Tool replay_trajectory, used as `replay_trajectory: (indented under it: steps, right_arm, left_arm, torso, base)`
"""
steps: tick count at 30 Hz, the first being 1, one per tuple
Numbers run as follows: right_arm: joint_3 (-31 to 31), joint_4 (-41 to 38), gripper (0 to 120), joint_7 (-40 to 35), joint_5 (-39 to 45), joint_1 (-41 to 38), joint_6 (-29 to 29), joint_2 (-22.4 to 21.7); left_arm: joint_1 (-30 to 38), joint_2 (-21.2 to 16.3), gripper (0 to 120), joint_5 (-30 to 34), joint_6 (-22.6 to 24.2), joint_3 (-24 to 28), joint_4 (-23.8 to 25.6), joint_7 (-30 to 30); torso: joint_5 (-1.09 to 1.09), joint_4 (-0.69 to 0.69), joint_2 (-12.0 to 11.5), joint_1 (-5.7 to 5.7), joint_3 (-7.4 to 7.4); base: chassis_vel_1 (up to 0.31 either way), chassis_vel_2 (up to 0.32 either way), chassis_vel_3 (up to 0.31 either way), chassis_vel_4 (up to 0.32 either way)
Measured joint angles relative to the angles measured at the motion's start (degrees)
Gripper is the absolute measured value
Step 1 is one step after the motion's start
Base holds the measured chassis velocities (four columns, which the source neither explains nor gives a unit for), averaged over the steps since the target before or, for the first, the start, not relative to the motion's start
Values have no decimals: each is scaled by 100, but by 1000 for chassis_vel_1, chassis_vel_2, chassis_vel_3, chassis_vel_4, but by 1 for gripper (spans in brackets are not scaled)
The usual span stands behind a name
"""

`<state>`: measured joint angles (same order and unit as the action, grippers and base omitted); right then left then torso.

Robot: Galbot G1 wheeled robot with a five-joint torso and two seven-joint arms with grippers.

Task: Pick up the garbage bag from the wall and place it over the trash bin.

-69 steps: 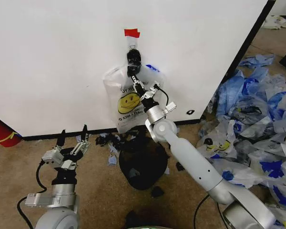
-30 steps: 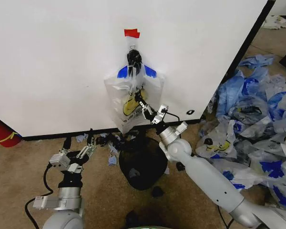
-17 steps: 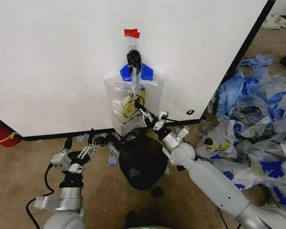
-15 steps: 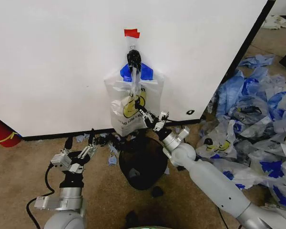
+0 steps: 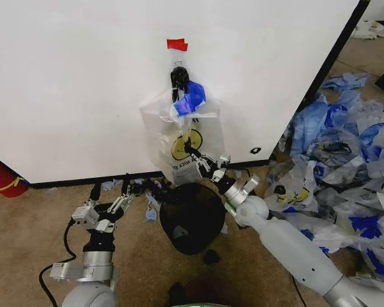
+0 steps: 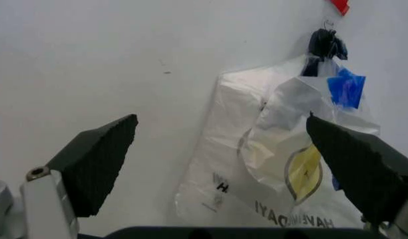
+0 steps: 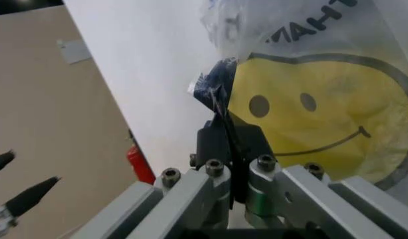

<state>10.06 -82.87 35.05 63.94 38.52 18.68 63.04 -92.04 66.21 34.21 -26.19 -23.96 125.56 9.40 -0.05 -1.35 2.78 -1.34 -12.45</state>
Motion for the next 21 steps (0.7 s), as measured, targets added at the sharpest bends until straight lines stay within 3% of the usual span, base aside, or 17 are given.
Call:
replay_trajectory:
  steps: [6,8,21]
  right_arm:
    - [2,-33,0,163,36,21,-14,-62]
    - [-27,-151,0,557,173,29,-146,-231]
    - [-142,-428,0,1112,383,150,-311,-704]
  left_arm:
    - [-10,-6,100,-1,-5,-4,-1,0]
    - [-23,0,100,-6,-14,-6,-2,-1]
    - [-62,38,100,-61,-14,8,22,-3]
  torso:
    - [0,0,0,0,0]
    - [0,0,0,0,0]
    - [0,0,0,0,0]
  base:
    - [0,0,0,0]
    - [0,0,0,0]
    - [0,0,0,0]
